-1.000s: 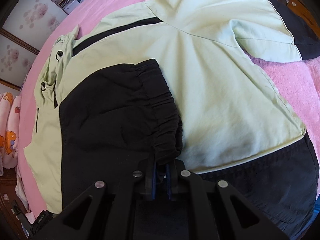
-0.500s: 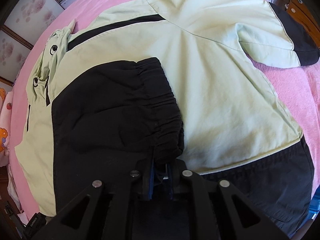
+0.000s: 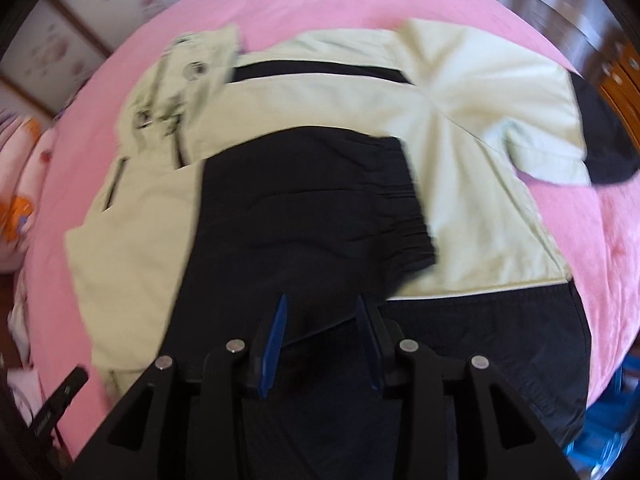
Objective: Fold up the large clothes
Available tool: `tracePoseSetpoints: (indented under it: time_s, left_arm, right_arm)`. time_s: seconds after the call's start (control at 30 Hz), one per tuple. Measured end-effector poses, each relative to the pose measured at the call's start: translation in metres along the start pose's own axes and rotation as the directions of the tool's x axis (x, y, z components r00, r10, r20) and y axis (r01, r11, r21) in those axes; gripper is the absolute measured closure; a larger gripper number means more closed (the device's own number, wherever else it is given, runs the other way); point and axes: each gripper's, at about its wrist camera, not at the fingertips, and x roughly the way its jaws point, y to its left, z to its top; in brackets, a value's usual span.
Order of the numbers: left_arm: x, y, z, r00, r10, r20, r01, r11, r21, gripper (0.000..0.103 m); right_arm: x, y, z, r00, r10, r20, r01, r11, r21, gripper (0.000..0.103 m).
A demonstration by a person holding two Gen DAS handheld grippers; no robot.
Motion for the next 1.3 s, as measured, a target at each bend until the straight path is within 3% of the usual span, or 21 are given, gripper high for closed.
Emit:
tracePoseSetpoints:
  time_s: [0.23,0.47,0.57,0.7,0.83,1.03,1.3]
  left_arm:
    - [0.033,-0.05,0.009,0.987,-0.157,-0.042,0.159,0.987,0.026,0.063]
    - [0.085,-0.071,0.011,0.981,-0.144,-0.128,0.153,0.986,0.063,0.063]
    - [0.098,-0.071,0.01,0.985,-0.108,-0.135,0.12,0.99,0.079,0.063]
    - [0.107,-0.065,0.01,0.988,-0.091,-0.126,0.099,0.993,0.063,0.063]
    - [0.107,-0.053,0.011,0.992,-0.043,-0.117,0.049,0.998,0.049,0.063]
    - [0.095,-0.016,0.009,0.995,0.027,-0.094,-0.028,1.0,-0.009,0.064]
    - [0.073,0.037,0.003,0.99,0.124,-0.07,-0.129,0.989,-0.072,0.063]
  right_arm:
    - [-0.005,0.052,-0.007,0.982,0.188,-0.001,-0.185,0.966,-0.183,0.067]
    - [0.026,0.065,-0.008,0.971,0.236,-0.036,-0.238,0.942,-0.238,0.068]
    - [0.044,0.065,-0.007,0.963,0.261,-0.067,-0.27,0.93,-0.25,0.082]
    - [0.063,0.067,-0.005,0.957,0.27,-0.107,-0.289,0.923,-0.255,0.084]
    - [0.075,0.065,-0.006,0.96,0.25,-0.125,-0.275,0.923,-0.269,0.096]
    - [0.077,0.046,0.002,0.965,0.228,-0.125,-0.253,0.935,-0.25,0.102]
    - [0.067,-0.005,0.013,0.992,0.107,-0.074,-0.119,0.973,-0.199,0.102]
